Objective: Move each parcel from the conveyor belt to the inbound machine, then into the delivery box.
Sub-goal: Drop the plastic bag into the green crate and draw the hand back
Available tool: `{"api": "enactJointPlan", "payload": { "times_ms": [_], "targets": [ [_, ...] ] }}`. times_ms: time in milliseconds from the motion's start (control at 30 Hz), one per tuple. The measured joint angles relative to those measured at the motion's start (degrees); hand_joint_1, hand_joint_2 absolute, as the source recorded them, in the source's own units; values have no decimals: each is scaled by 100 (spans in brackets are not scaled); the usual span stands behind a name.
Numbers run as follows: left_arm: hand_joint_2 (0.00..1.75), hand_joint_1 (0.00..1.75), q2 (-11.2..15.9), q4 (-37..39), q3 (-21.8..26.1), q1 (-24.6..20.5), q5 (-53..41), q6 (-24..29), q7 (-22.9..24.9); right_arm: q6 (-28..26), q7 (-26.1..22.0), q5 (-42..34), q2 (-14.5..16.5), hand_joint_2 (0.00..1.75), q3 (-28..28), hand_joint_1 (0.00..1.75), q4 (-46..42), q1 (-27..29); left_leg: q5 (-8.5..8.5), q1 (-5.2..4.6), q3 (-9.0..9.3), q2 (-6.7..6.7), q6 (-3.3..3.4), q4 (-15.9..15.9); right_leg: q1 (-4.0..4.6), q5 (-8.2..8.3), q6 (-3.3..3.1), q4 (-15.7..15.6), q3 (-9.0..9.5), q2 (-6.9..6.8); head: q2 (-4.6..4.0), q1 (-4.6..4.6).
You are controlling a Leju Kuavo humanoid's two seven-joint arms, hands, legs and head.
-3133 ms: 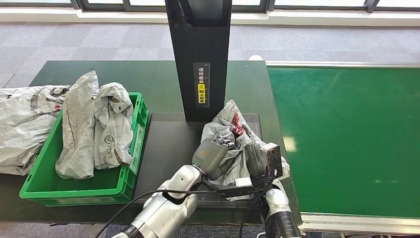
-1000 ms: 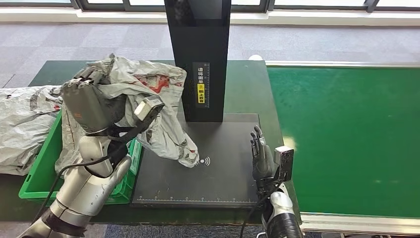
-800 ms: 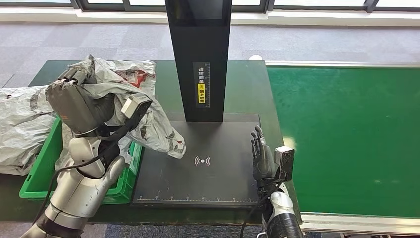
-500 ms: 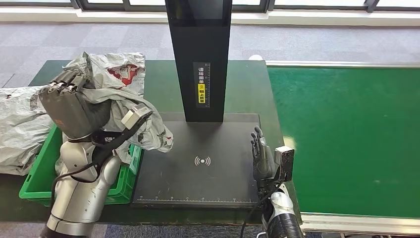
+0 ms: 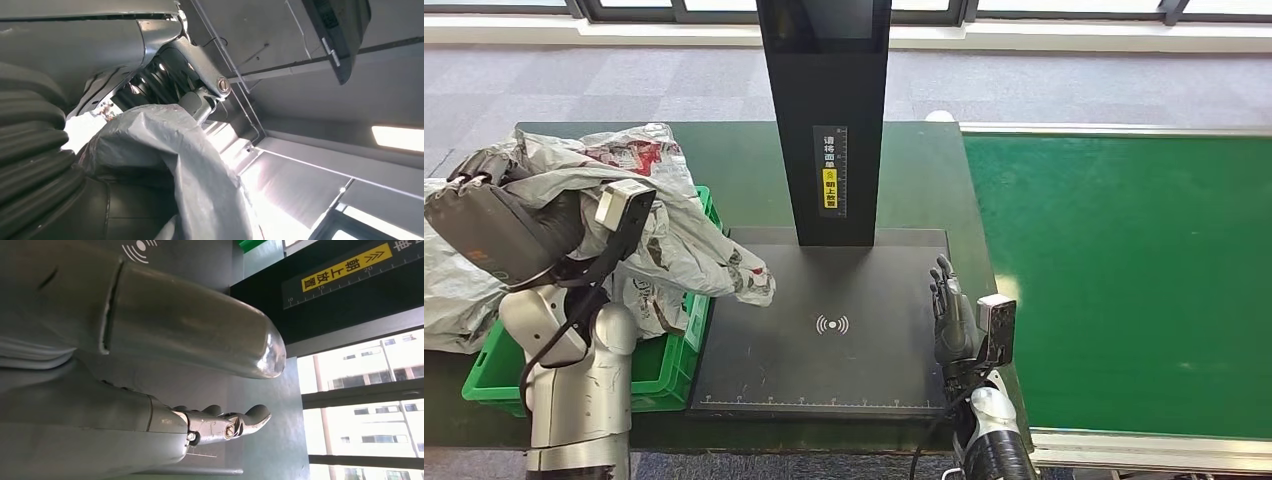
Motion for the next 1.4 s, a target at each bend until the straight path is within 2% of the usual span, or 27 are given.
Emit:
{"api": "enactJointPlan", "payload": {
  "times_ms": [200, 267, 400, 667, 867, 967, 1000, 1033, 1133, 1167, 1267, 1333, 1400],
  "targets": [
    [175, 175, -119, 166, 674, -45, 27, 0, -227, 33, 82, 63, 11, 0, -4, 0, -42, 1, 0, 0, -1, 1, 0, 0, 0, 0, 0, 0, 0, 1, 0, 0],
    [175, 175, -202, 191, 1035, -95, 108, 1, -654, 35, 103, 71, 14, 0, -4, 0, -65, 0, 0, 0, -1, 0, 0, 0, 1, 0, 0, 0, 0, 0, 0, 0],
    [175, 175, -469, 227, 2046, -329, 393, 1, -1777, 36, 151, 85, 15, 0, -4, 0, -74, -1, 0, 1, -1, 1, 0, -1, 1, 0, -1, 0, -1, 0, 0, 0],
    [175, 175, -689, 330, 3496, -717, 806, 0, -2624, 22, 177, 120, 17, 0, -4, 0, -77, -2, 0, 1, -2, -1, 0, -1, 1, -1, -1, 1, 0, 0, 0, 0],
    [175, 175, -758, 617, 5040, -1297, 1065, 1, -3748, 14, 220, 125, 20, 0, -4, 0, -103, -1, 0, 1, 0, 2, 0, -1, 1, -1, -1, 1, -1, 0, 0, -1],
    [175, 175, -778, 754, 5656, -1491, 1048, 0, -3837, 9, 239, 126, 23, 0, -4, 0, -117, -1, 0, 1, 0, 2, 0, -1, 1, -1, -1, 1, -2, 0, 0, -1],
    [175, 175, -782, 789, 5781, -1531, 1049, 0, -3842, 9, 243, 127, 23, 0, -4, 0, -120, -1, 0, 1, 0, 0, 0, -1, 1, -1, -1, 1, -2, -1, 0, -1],
    [175, 153, -785, 820, 5891, -1568, 1041, 1, -3843, 8, 247, 127, 24, 0, -4, 0, -122, -1, 0, 1, -1, -2, 0, -1, 1, -1, -1, 1, -1, -2, 0, -1],
    [44, 22, -798, 931, 6177, -1679, 753, -1, -3611, 8, 262, 133, 26, 0, -4, 0, -123, -1, 0, 1, -2, -4, 0, -1, 1, -1, -1, 0, 0, -3, 0, -1],
    [0, 0, -798, 987, 6239, -1699, 554, 0, -3340, 9, 269, 138, 27, 0, -4, 0, -128, -1, 0, 0, -2, -3, 0, -1, 0, -1, -1, 0, -1, -3, 0, 0],
    [0, 0, -744, 1203, 6108, -1571, 80, 1, -1865, 20, 286, 156, 30, 0, -5, 0, -168, 2, -1, 0, 0, 0, -1, -1, 0, -1, -1, 0, -2, -1, 0, -1],
    [0, 0, -620, 1400, 5724, -1339, 36, 1, -856, 32, 294, 160, 31, 0, -9, 0, -205, 3, -1, 2, 0, 1, -2, -1, 2, -1, -2, -1, -4, 0, 0, -2],
    [0, 0, -479, 1613, 5298, -1140, 38, 0, -239, 38, 306, 157, 31, 0, -18, 0, -239, 5, -1, 4, -3, -6, -1, -1, 4, -2, -3, -1, -4, -6, 0, -2]
  ]
}}
